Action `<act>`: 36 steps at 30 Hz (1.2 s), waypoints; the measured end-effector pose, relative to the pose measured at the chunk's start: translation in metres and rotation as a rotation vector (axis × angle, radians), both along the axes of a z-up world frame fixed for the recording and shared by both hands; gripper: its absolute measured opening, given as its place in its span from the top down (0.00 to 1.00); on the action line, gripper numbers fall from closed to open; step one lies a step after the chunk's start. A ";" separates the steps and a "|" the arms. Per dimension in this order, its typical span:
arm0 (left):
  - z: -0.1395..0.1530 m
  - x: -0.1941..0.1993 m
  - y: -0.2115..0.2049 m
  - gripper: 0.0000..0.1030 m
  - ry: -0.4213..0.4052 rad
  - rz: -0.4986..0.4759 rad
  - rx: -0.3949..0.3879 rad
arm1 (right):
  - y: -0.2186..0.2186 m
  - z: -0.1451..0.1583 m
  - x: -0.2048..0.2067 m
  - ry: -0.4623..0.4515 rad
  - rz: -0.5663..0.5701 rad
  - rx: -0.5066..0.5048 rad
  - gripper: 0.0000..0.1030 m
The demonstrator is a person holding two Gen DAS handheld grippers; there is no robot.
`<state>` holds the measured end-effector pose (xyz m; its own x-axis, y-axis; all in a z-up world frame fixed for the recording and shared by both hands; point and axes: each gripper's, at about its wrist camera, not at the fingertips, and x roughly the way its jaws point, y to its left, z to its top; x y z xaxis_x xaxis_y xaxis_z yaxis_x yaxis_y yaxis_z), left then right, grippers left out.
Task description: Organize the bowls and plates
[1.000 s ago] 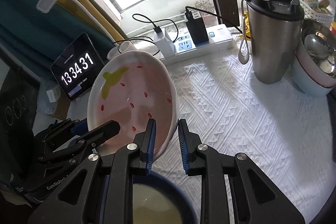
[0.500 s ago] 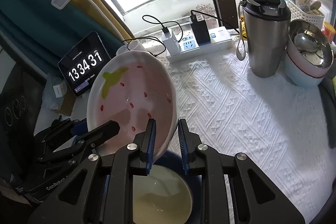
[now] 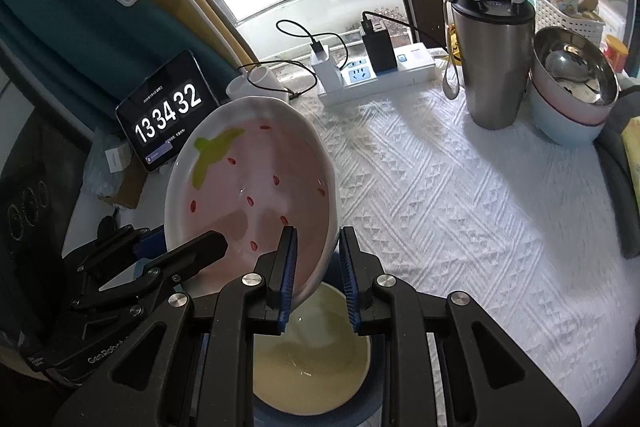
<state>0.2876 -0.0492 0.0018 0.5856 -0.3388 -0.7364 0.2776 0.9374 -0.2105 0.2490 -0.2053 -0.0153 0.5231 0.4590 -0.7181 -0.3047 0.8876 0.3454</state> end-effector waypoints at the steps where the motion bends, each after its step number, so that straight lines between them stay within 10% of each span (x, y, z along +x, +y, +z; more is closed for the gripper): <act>1: 0.000 -0.002 0.000 0.69 0.001 -0.001 0.000 | 0.000 0.000 -0.002 0.000 -0.001 -0.001 0.77; 36: -0.025 -0.061 -0.018 0.69 0.026 -0.025 0.031 | -0.009 -0.038 -0.058 0.067 -0.018 -0.032 0.77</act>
<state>0.2263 -0.0669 -0.0234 0.5575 -0.3298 -0.7619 0.2956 0.9364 -0.1890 0.1914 -0.2147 -0.0530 0.4810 0.4265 -0.7660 -0.2659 0.9035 0.3361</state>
